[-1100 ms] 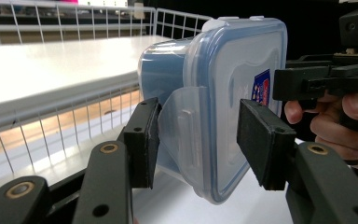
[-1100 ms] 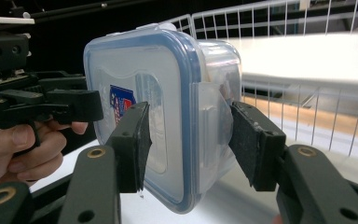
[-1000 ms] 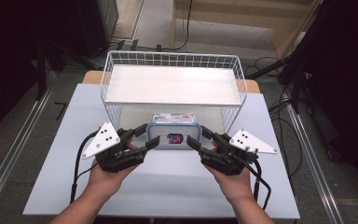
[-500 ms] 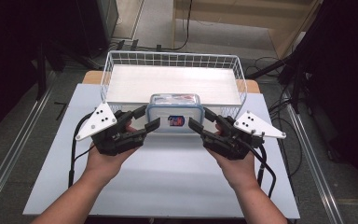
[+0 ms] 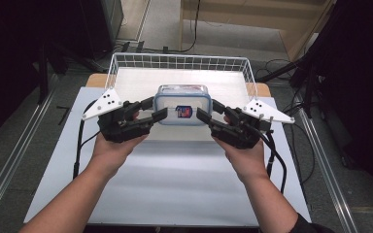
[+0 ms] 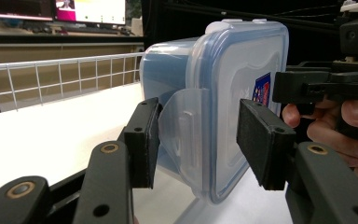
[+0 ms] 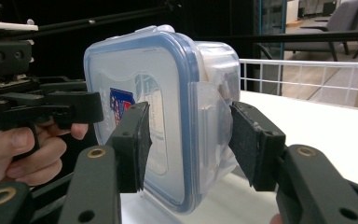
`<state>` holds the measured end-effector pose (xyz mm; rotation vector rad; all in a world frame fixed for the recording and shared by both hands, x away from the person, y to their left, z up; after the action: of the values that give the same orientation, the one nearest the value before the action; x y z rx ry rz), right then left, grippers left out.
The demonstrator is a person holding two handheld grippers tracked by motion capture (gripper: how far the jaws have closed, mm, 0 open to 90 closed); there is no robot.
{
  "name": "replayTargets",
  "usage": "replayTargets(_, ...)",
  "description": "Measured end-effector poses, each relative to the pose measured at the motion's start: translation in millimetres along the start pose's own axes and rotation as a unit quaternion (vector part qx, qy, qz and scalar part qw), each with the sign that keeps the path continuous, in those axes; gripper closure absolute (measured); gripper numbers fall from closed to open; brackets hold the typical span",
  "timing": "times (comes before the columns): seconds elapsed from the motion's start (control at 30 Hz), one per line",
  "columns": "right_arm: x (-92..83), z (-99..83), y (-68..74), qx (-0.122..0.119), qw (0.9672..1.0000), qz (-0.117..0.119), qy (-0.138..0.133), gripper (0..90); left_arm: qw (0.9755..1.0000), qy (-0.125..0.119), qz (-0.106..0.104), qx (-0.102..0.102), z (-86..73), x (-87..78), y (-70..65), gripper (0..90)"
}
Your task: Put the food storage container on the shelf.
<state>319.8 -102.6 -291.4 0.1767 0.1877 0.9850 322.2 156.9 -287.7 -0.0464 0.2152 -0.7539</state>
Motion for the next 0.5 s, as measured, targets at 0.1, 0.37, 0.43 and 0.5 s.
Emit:
replayTargets(0.1, 3.7, 4.6, -7.8, 0.006, 1.0, -0.003, 0.002, 50.2, 1.0, 0.006, 0.001, -0.001, 5.5, 6.9, 5.2, 50.7)
replayTargets(0.37, 16.5, 18.3, -26.1, 0.019, 0.9998, -0.003, 0.0, 50.0, 0.9999, 0.005, 0.001, -0.014, 20.0, 22.5, 20.9, 50.8)
replayTargets(0.43, 19.7, 21.2, -30.7, 0.025, 0.9997, -0.002, -0.002, 50.0, 0.9998, 0.006, 0.001, -0.02, 23.0, 25.8, 24.6, 50.9)
replayTargets(0.5, 22.6, 23.0, -34.7, 0.031, 0.9995, -0.001, -0.002, 49.9, 0.9996, 0.006, 0.001, -0.026, 25.2, 28.8, 28.5, 51.0)
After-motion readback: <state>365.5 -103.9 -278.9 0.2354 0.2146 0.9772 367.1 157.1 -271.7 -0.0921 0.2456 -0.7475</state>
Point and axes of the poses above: each handheld gripper's, and its own axes: x roughly forward along the jaws, z roughly out of its top, y roughly to its left, the point moved 3 cm from there along x, roughly forward along the jaws, and after that the axes turned 8 degrees about z, right-handed, at the moved point
